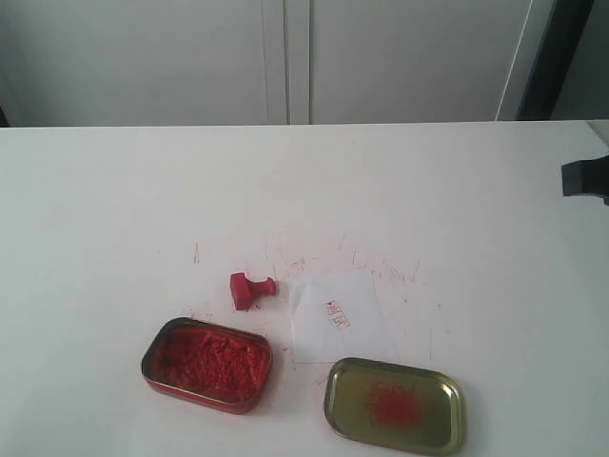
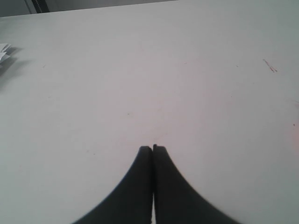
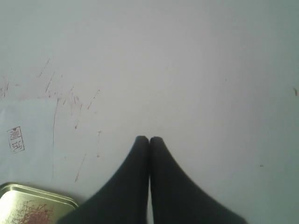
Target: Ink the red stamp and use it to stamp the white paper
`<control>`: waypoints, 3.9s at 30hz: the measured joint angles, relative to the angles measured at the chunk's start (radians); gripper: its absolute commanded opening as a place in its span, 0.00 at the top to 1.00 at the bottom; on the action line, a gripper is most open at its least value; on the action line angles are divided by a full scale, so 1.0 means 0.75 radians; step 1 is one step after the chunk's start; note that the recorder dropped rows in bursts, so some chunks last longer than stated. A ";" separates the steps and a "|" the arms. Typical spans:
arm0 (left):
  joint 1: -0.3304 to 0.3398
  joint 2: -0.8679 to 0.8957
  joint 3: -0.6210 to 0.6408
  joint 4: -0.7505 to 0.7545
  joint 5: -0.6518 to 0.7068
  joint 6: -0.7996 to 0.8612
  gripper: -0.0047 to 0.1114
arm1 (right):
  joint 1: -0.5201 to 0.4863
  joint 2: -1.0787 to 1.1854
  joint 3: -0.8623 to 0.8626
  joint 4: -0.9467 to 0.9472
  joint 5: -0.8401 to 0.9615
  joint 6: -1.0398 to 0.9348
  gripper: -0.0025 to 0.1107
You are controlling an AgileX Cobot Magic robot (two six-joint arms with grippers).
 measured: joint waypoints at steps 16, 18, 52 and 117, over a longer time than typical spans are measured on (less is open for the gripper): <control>0.000 0.000 0.000 0.000 0.000 0.000 0.96 | 0.000 -0.377 0.138 -0.014 -0.083 0.002 0.98; 0.000 0.000 0.000 0.000 0.000 0.000 0.96 | 0.000 -0.422 0.155 -0.014 -0.090 0.002 0.98; 0.000 0.000 0.000 0.000 0.000 0.000 0.96 | 0.000 -0.579 0.337 -0.030 -0.379 0.002 0.98; 0.000 0.000 0.000 0.000 0.000 0.000 0.96 | -0.064 -1.230 0.725 -0.049 -0.440 0.002 0.98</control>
